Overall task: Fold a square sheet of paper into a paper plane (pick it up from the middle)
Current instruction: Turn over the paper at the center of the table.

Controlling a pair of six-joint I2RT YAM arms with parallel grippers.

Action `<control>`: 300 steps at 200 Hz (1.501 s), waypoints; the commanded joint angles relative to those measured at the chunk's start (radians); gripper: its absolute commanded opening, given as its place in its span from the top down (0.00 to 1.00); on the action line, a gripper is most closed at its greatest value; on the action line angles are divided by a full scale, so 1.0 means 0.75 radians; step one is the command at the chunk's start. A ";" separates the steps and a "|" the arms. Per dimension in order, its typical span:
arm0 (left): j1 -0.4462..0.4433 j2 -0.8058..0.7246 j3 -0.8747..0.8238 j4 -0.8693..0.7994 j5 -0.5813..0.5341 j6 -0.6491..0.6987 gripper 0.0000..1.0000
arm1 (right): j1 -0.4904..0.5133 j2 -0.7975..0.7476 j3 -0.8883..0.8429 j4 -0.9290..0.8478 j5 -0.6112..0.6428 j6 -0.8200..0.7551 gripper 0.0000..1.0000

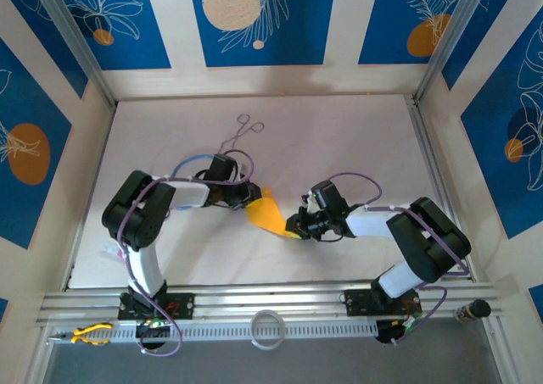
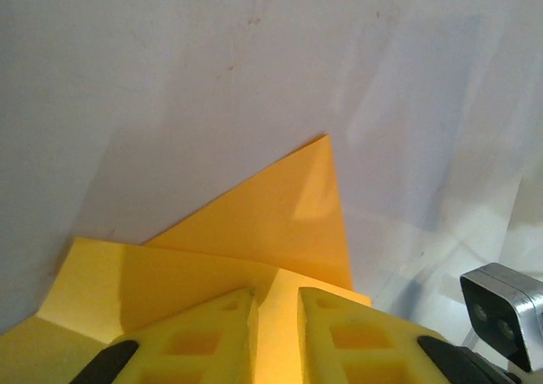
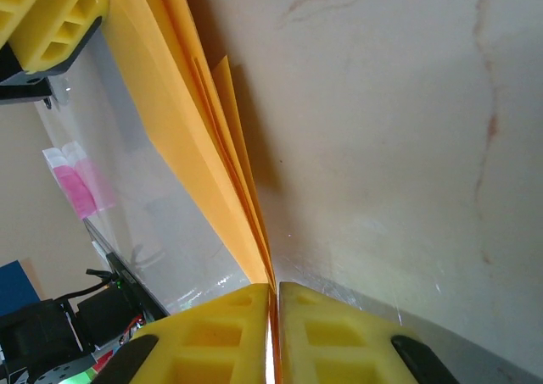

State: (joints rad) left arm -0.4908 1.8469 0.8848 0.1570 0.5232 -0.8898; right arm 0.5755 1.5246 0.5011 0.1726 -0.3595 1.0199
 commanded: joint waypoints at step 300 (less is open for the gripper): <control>0.020 -0.898 -0.214 -0.168 -0.477 0.228 0.40 | -0.055 -0.554 0.273 -0.820 0.514 -0.518 0.94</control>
State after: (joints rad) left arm -0.4862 1.2110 0.7513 0.0429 0.2207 -0.7433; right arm 0.5377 1.1233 0.6411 -0.3004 -0.0425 0.7315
